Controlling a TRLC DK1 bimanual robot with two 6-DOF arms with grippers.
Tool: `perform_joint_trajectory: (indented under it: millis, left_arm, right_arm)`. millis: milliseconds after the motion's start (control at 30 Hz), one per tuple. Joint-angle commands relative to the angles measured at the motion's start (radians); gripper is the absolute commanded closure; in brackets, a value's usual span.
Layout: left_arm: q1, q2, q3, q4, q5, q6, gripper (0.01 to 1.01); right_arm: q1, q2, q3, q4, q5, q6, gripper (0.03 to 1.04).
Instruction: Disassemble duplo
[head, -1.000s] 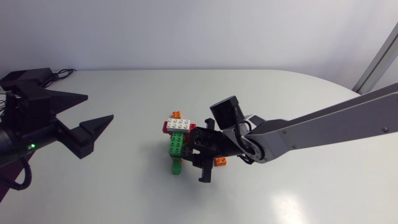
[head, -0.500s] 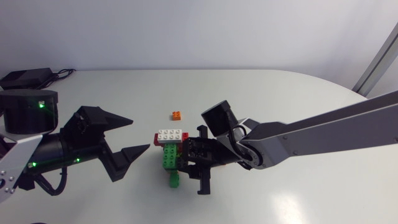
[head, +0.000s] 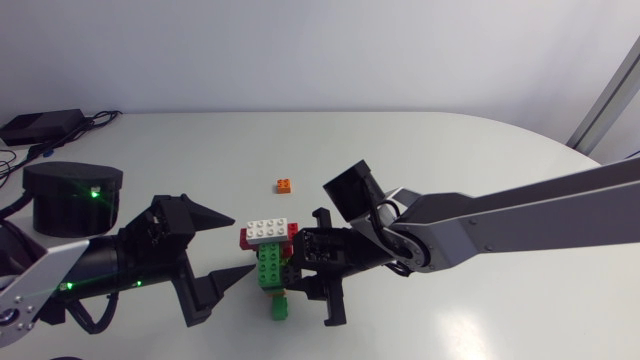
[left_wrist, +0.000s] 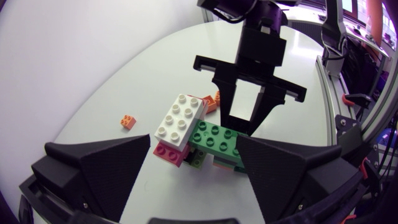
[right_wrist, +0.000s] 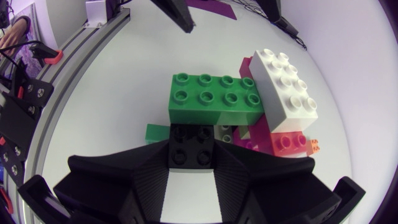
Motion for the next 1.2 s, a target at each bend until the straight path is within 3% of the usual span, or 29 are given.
perform_joint_trajectory:
  millis: [0, 133, 367, 900, 1133, 1167]
  left_arm:
    - [-0.016, 0.018, -0.033, -0.01, 0.004, 0.037, 0.07]
    - [-0.014, 0.027, -0.036, -0.007, 0.004, 0.048, 0.07]
    - [0.003, 0.087, -0.049, 0.065, -0.002, 0.048, 0.07]
    - [-0.014, 0.105, -0.044, 0.037, 0.001, 0.042, 0.123]
    - [-0.011, 0.127, -0.043, 0.014, 0.003, 0.048, 0.192]
    - [-0.013, 0.127, -0.046, 0.018, 0.003, 0.05, 0.243]
  right_arm:
    - [0.011, -0.023, -0.015, -0.03, -0.026, -0.048, 0.77]
    - [0.016, -0.025, -0.004, -0.097, -0.047, -0.084, 0.76]
    - [0.023, -0.043, -0.018, -0.097, -0.047, -0.101, 0.76]
    - [0.033, -0.051, -0.025, -0.123, -0.065, -0.119, 0.76]
    - [0.033, -0.051, -0.025, -0.136, -0.065, -0.128, 0.76]
    - [0.033, -0.053, -0.025, -0.136, -0.065, -0.128, 0.76]
